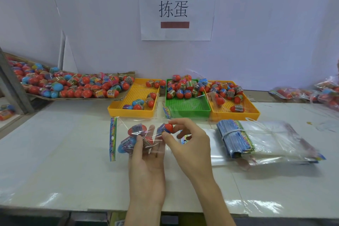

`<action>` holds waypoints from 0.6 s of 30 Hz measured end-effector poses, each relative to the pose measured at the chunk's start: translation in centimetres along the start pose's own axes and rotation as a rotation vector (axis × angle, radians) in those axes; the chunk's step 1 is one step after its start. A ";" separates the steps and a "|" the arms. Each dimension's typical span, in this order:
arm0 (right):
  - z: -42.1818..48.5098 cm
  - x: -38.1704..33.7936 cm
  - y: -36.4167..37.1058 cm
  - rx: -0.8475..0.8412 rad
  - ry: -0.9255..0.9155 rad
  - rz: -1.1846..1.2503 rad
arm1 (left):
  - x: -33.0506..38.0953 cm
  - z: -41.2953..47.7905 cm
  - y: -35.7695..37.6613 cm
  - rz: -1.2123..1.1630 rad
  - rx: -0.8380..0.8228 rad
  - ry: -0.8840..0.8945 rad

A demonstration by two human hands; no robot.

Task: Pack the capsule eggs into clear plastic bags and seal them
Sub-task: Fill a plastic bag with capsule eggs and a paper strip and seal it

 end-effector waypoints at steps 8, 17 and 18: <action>0.1 0.2 0.0 -0.001 0.015 0.002 | -0.6 -0.1 0.1 0.039 -0.036 -0.073; -0.1 -0.1 0.1 0.043 -0.029 0.008 | -1.4 0.1 0.1 0.075 -0.096 -0.140; -0.1 -0.1 0.0 0.057 -0.039 0.006 | -1.4 0.0 0.2 0.082 -0.104 -0.141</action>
Point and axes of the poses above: each hand's wrist, its own z-axis towards the middle knuckle, its own y-axis out of the palm, x = y × z, the point moved 7 cm from there along z, towards the middle knuckle, and after that the axes turned 3 degrees about -z, right-handed, at the moved point
